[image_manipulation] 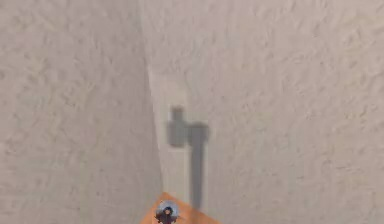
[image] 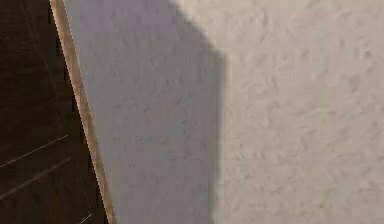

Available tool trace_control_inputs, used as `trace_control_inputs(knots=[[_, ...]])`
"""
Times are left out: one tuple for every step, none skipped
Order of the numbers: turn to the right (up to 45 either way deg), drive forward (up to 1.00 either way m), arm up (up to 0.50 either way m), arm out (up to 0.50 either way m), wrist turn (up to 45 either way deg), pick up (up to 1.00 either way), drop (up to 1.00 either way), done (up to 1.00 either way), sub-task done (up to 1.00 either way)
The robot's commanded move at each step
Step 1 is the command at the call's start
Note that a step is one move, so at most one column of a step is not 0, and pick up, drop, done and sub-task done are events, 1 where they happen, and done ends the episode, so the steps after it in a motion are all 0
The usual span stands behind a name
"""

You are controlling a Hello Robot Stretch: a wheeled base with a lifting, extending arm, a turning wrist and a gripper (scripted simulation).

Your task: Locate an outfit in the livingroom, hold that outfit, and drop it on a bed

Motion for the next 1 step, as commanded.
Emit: trace_control_inputs(knots=[[-45.0,0.00,0.00,0.00,0.0,0.00,0.00,0.00,0.00]])
